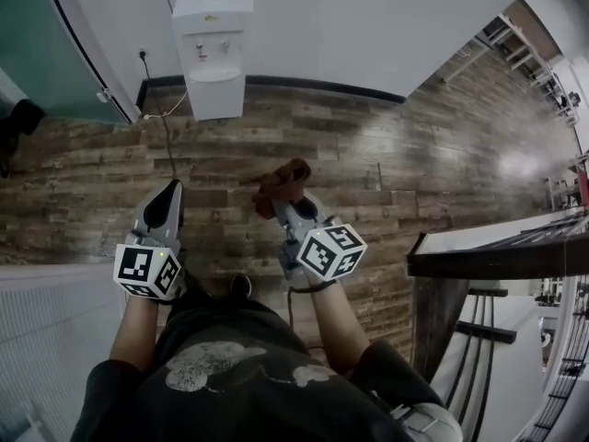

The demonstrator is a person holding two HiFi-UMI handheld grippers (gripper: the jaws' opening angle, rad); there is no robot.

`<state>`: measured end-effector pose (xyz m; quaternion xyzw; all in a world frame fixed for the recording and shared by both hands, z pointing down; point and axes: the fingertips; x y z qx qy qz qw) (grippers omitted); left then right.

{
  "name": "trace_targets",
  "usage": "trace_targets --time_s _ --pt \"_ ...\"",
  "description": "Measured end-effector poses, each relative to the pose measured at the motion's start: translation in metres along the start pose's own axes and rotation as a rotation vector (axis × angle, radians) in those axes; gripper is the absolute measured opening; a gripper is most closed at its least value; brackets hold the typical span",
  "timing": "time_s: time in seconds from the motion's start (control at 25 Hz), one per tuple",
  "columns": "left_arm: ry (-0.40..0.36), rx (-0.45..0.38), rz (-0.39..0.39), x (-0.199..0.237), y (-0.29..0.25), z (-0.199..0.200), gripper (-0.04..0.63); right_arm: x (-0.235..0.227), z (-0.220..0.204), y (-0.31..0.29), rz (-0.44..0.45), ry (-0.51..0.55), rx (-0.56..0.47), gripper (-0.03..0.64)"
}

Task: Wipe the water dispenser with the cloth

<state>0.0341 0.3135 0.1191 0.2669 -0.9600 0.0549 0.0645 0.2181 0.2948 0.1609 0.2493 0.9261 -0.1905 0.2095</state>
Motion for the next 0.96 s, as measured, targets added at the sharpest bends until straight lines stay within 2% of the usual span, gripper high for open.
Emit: trace_targets --time_s 0.4,0.6,0.96 --pt "0.034 -0.018 -0.027 -0.017 0.037 -0.007 0.018 0.046 -0.028 0.017 -0.009 0.08 0.065 0.057" --pt "0.048 -0.022 -0.032 -0.008 0.058 -0.01 0.018 0.071 -0.039 0.018 -0.028 0.194 0.073 0.057" --pt "0.047 -0.032 -0.053 -0.003 0.074 -0.003 0.018 0.074 -0.044 0.031 -0.078 0.15 0.074 0.057"
Point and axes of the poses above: the fingertips, and each gripper's own axes: y backward along the fingers, x to its left, z out of its top, and after that the axes turned 9 degrees about -z, right-handed
